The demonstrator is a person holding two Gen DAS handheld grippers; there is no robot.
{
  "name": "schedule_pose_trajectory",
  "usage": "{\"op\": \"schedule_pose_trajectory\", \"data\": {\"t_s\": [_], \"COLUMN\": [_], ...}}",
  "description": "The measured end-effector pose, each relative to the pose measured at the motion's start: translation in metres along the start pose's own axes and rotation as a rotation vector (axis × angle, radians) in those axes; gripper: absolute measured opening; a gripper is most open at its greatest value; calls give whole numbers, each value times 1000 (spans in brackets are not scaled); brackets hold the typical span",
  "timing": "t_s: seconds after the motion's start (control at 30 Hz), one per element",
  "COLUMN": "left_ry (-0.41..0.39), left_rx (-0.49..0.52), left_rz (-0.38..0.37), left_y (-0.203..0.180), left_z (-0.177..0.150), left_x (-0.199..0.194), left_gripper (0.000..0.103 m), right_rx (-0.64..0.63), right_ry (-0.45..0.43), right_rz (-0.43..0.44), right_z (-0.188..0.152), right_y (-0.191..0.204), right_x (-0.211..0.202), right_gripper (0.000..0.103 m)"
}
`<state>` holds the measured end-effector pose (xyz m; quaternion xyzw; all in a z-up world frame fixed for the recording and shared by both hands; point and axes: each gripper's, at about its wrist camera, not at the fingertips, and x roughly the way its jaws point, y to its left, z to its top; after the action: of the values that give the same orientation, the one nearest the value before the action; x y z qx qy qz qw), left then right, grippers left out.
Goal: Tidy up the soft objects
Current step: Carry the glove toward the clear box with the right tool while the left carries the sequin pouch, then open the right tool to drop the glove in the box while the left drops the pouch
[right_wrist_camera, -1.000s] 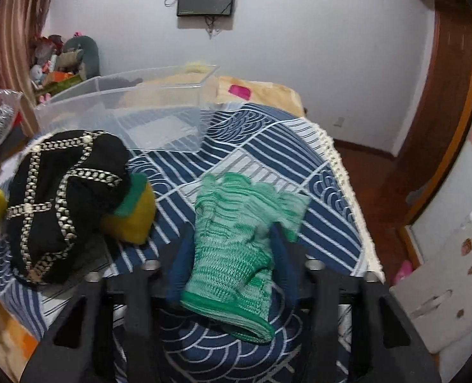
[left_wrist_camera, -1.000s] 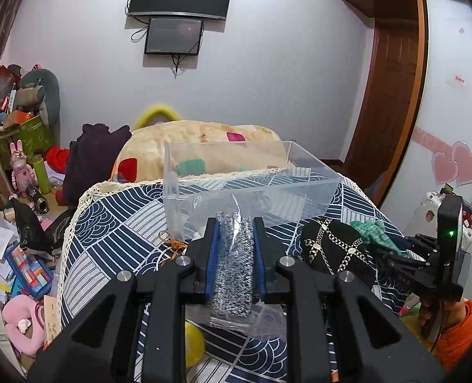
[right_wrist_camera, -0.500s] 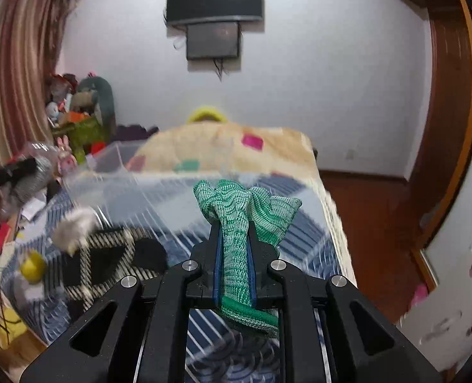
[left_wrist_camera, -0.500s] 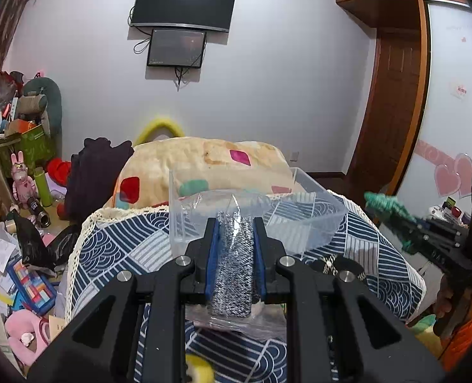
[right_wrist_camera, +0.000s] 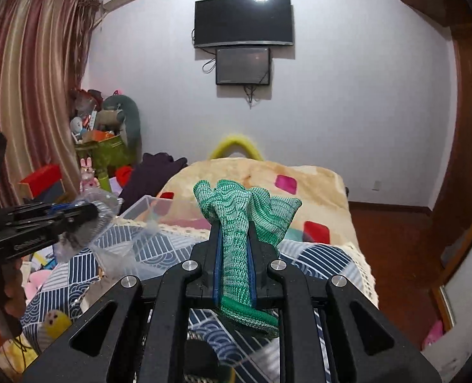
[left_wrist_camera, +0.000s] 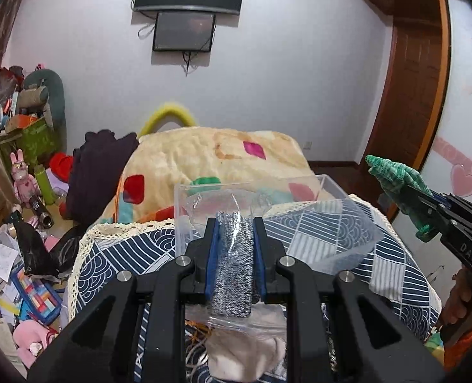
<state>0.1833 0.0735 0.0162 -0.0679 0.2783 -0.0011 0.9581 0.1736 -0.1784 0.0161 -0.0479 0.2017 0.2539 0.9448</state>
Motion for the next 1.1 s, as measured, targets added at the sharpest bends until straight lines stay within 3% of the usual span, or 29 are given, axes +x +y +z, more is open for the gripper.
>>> {"op": "schedule_pose_trajectory", "data": {"t_s": [0.5,0.8,0.87,0.93,1.1], "left_ry": [191,229,236,227,184], "left_rx": [24,50,52,55,104], "left_rz": [23,30,27,27,37], "left_y": [6,3,2,1,-6], "left_z": [6,1,1,1,2], "left_x": [78,92,92,89,76], "left_gripper": [20,21,32,50,55], "right_rx": [-32,-49,-54,-54,-69], "right_ry": [189,292,296,305,295], "right_rz": [36,58,55,64,54], "right_z": [-3,-10,-9,-9,-9], "right_y": [0,0,2,2,6], "right_x": [71,91,92,92,87], "right_gripper": [12,15,16,20,37]}}
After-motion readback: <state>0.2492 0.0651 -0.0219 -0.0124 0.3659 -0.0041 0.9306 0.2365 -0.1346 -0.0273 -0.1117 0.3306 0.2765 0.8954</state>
